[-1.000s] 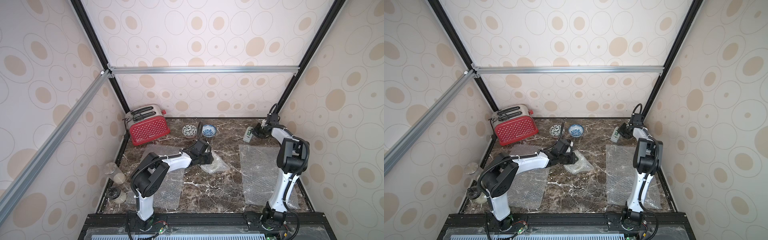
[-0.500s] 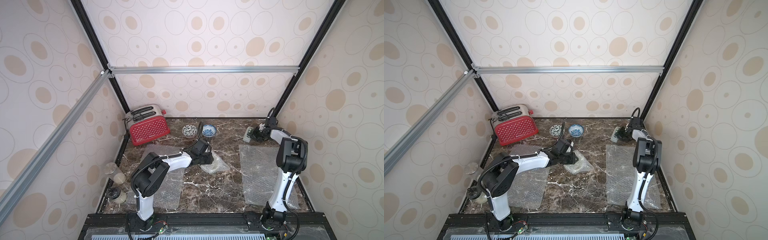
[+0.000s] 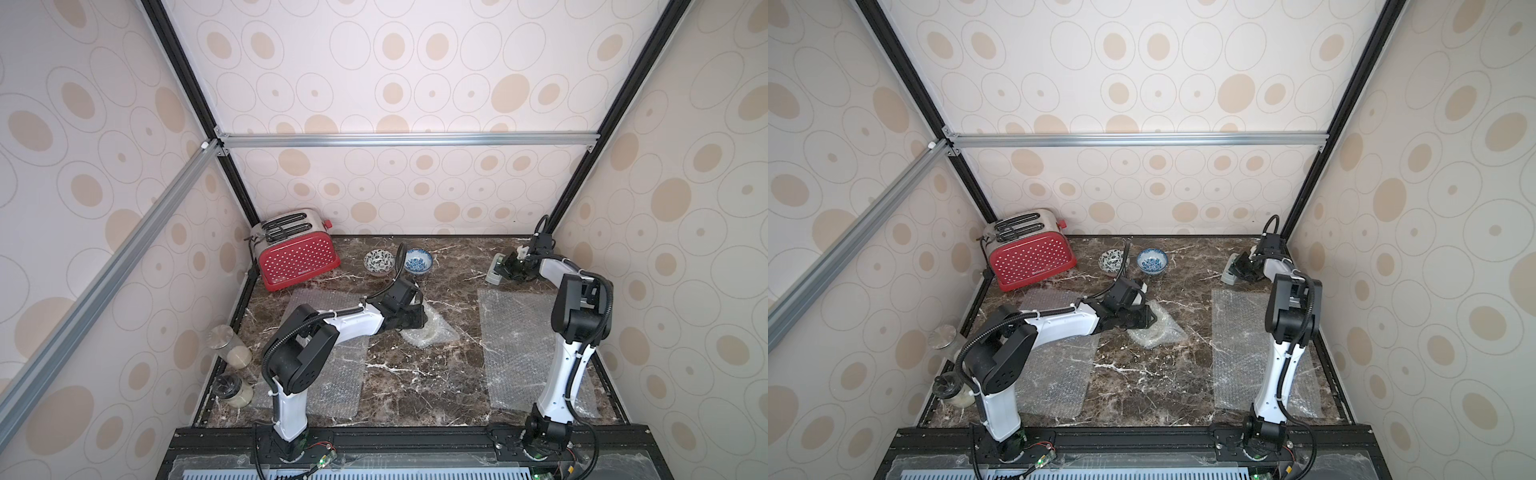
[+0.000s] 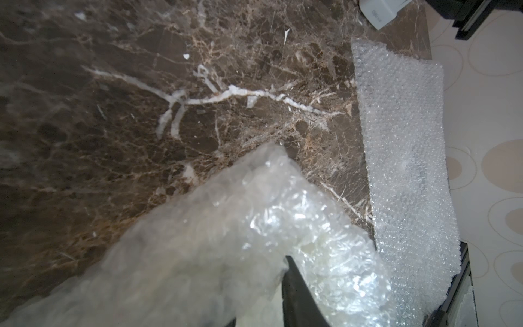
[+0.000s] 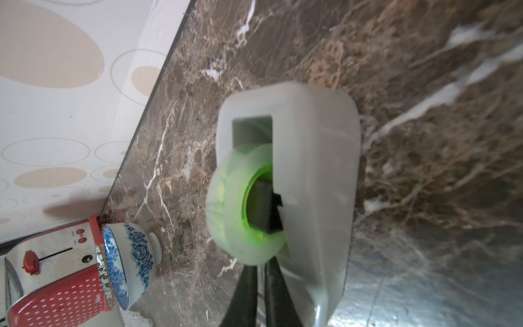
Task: Wrap bowls in bubble wrap
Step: Tear off the tape using the Tape Cutter.
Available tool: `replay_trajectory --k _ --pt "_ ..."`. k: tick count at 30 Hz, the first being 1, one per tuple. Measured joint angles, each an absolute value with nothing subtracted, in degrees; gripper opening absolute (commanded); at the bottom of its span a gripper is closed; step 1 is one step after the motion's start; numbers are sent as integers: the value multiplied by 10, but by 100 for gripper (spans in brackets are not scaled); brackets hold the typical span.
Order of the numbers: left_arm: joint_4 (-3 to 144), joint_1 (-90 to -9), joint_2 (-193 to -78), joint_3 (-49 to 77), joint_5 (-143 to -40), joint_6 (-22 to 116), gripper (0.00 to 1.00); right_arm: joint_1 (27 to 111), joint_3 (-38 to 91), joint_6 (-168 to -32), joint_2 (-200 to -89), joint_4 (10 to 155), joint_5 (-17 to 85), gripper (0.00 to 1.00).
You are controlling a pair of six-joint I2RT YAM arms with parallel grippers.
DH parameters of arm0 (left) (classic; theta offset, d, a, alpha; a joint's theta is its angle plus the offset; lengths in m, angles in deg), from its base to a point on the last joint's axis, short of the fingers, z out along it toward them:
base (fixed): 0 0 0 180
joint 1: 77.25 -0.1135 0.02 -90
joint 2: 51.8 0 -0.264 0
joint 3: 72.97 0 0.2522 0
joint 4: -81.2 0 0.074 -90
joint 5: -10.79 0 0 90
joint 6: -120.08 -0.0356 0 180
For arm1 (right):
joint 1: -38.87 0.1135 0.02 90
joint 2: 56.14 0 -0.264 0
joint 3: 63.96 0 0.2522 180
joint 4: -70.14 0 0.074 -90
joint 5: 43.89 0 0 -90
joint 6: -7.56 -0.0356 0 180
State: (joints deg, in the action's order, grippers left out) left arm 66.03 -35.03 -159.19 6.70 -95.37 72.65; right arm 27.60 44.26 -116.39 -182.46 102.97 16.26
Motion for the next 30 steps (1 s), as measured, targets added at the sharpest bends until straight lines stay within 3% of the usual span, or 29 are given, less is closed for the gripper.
replay_trajectory --k 15,30 --pt "660 -350 -1592 67 -953 726 27 276 383 -1169 -1776 1006 153 6" --pt "668 -350 -1591 60 -953 727 27 277 205 -1186 -1662 944 122 6"
